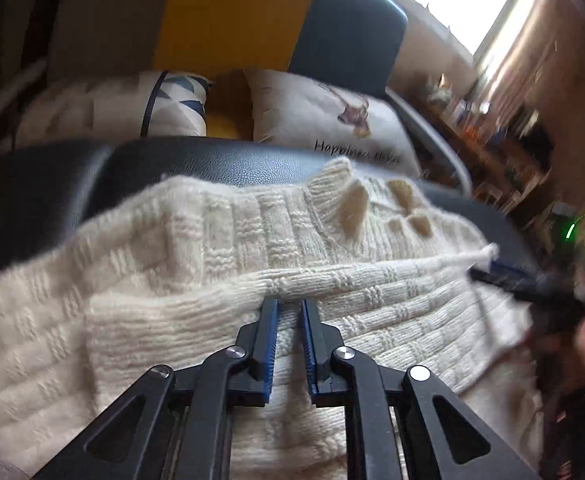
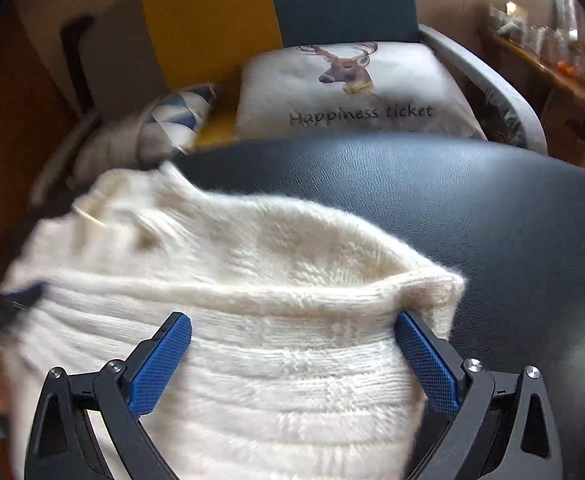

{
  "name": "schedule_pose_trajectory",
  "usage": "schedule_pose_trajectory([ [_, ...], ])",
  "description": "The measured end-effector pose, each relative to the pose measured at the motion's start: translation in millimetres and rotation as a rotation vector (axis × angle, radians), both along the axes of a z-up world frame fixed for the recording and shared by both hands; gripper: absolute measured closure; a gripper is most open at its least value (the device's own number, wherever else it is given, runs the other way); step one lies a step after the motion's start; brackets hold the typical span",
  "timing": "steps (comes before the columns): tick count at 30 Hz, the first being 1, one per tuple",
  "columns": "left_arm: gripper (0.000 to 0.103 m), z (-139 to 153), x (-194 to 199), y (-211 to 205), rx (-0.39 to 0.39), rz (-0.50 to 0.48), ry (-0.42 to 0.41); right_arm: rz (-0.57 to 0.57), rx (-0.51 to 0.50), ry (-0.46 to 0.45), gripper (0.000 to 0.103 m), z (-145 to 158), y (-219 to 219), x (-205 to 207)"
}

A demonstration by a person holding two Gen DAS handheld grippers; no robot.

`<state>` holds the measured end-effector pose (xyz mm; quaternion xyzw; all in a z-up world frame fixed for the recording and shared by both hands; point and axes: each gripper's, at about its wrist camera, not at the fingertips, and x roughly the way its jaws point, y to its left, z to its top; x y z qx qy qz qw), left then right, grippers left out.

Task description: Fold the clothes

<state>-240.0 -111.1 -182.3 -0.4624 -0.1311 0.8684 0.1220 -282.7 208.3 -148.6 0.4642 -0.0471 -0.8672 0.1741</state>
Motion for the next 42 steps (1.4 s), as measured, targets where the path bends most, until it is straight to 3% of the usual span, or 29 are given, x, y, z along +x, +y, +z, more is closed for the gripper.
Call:
schedule_pose_trajectory([
  [7,0.084,21,24,-39,0.301,0.12,0.013,0.009,0.032,0.009,0.0,-3,-24,31],
  [10,0.084,24,46,-57,0.355,0.153,0.03,0.012,0.045,0.013,0.0,-4,-35,44],
  [14,0.084,4,49,-59,0.24,0.17,-0.055,0.014,0.076,0.011,0.0,-9,-49,61],
  [15,0.095,-3,47,-61,0.226,0.179,-0.068,0.012,0.112,0.005,0.0,-15,-54,63],
  [16,0.099,-10,45,-62,0.212,0.187,-0.081,0.017,0.15,0.009,0.0,-19,-58,65],
  [18,0.096,-8,49,-70,0.285,0.218,-0.096,0.023,0.208,0.007,0.0,-25,-64,68],
  [19,0.086,-4,53,-74,0.319,0.23,-0.09,0.017,0.193,0.0,0.0,-20,-63,70],
  [23,0.083,8,90,-99,0.476,0.275,-0.064,0.011,0.063,0.023,0.0,4,-56,97],
  [26,0.082,4,141,-146,0.612,0.394,-0.036,0.019,-0.031,0.02,0.0,8,-51,130],
  [28,0.081,-2,189,-187,0.686,0.53,-0.006,0.014,-0.072,0.012,0.0,2,-49,148],
  [31,0.08,-7,264,-257,0.681,0.766,0.04,-0.018,-0.108,-0.007,0.0,-16,-46,161],
  [36,0.079,-19,354,-350,0.693,1.094,0.051,-0.042,-0.124,0.022,0.0,-22,-46,163],
  [40,0.078,-40,381,-388,0.812,1.242,0.043,-0.044,-0.13,0.035,0.0,-24,-45,163],
  [42,0.078,-47,376,-396,0.844,1.247,0.026,-0.046,-0.15,0.036,0.0,-25,-42,163],
])
